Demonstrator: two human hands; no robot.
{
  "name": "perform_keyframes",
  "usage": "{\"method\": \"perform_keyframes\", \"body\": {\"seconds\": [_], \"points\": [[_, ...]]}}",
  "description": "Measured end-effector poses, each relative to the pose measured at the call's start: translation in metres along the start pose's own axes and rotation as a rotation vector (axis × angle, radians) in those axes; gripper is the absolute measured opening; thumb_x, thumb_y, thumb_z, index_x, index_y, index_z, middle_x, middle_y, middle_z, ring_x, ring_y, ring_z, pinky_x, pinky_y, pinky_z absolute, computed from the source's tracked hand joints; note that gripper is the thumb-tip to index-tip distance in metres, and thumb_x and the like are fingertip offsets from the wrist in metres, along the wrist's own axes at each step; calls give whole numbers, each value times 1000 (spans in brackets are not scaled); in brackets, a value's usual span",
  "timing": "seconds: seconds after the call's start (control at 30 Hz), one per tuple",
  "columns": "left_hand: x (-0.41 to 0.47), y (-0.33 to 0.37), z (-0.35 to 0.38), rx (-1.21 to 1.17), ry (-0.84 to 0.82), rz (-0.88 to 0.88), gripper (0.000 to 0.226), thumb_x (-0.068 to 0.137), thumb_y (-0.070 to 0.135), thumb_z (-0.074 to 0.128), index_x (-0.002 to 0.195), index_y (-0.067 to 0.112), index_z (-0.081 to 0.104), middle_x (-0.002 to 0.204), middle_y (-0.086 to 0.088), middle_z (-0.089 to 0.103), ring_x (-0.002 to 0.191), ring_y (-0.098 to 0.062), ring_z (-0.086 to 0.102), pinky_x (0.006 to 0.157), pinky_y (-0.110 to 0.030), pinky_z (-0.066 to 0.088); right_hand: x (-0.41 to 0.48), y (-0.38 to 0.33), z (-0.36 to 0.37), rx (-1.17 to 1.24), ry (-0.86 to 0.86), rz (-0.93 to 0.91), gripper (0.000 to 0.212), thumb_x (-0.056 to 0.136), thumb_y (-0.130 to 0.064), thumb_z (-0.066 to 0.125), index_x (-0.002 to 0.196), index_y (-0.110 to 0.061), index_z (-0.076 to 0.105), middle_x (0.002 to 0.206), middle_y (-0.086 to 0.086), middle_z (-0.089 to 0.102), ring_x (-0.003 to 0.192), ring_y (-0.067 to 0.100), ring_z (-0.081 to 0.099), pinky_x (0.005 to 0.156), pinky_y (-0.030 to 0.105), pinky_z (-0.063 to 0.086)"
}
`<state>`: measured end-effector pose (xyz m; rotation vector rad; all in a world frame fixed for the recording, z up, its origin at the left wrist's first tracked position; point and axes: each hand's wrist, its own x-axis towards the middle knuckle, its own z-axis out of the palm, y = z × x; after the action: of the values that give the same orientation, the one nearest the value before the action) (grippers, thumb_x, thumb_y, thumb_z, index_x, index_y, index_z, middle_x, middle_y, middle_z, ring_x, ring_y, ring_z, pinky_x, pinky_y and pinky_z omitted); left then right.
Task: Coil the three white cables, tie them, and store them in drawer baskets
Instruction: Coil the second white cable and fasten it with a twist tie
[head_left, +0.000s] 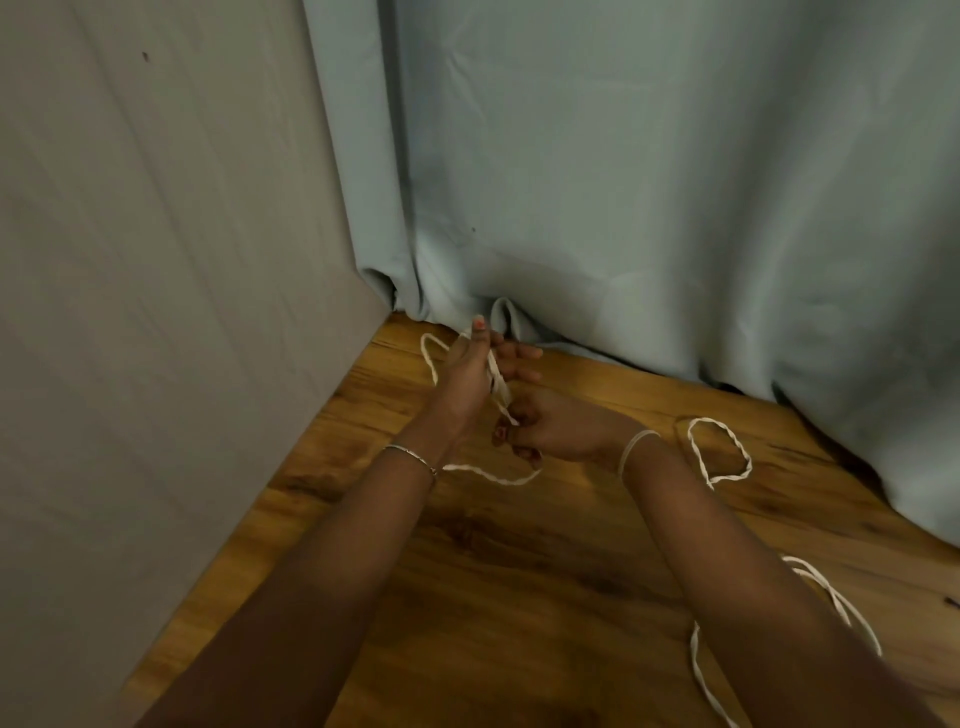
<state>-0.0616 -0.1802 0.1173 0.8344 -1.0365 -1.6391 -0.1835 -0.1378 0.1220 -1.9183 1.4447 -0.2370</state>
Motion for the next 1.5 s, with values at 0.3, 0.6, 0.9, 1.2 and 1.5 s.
{"method": "perform_keyframes", "body": {"seconds": [0.3, 0.6, 0.9, 1.2, 1.5], "points": [[5, -2, 6, 220, 11, 104, 31, 104, 26, 27, 80, 11, 40, 64, -2, 71, 49, -14, 65, 46, -24, 52, -26, -13, -30, 246, -98, -63, 29, 90, -4, 60, 100, -31, 54, 81, -5, 72, 78, -1, 65, 76, 17, 48], [10, -10, -11, 666, 39, 236, 40, 103, 26, 35, 84, -4, 54, 70, -10, 50, 63, -16, 48, 56, -22, 41, -18, -12, -17, 867, 101, 150, 23, 98, -21, 49, 107, -4, 62, 54, -8, 50, 47, 3, 46, 61, 27, 50], [-2, 7, -13, 624, -211, -84, 66, 96, 59, 11, 75, 19, 60, 58, -3, 63, 43, -10, 57, 44, -20, 42, -11, -24, -38, 325, 359, -14, 28, 99, -19, 48, 81, -4, 64, 40, -20, 53, 39, -9, 48, 43, 5, 35], [-7, 21, -27, 114, -441, -326, 71, 95, 61, 11, 73, 10, 55, 38, 0, 40, 28, -8, 26, 47, -21, 40, 15, -7, -35, 338, 590, -101, 21, 80, -31, 75, 70, -18, 61, 63, -2, 59, 59, 8, 51, 58, 26, 41], [-1, 28, -23, -510, -417, -272, 64, 98, 50, 23, 68, 8, 61, 38, 3, 41, 25, -5, 31, 45, -13, 39, 22, 2, -15, 803, 448, -87, 19, 98, -13, 49, 92, -15, 66, 73, 15, 57, 53, 13, 48, 45, 19, 41]]}}
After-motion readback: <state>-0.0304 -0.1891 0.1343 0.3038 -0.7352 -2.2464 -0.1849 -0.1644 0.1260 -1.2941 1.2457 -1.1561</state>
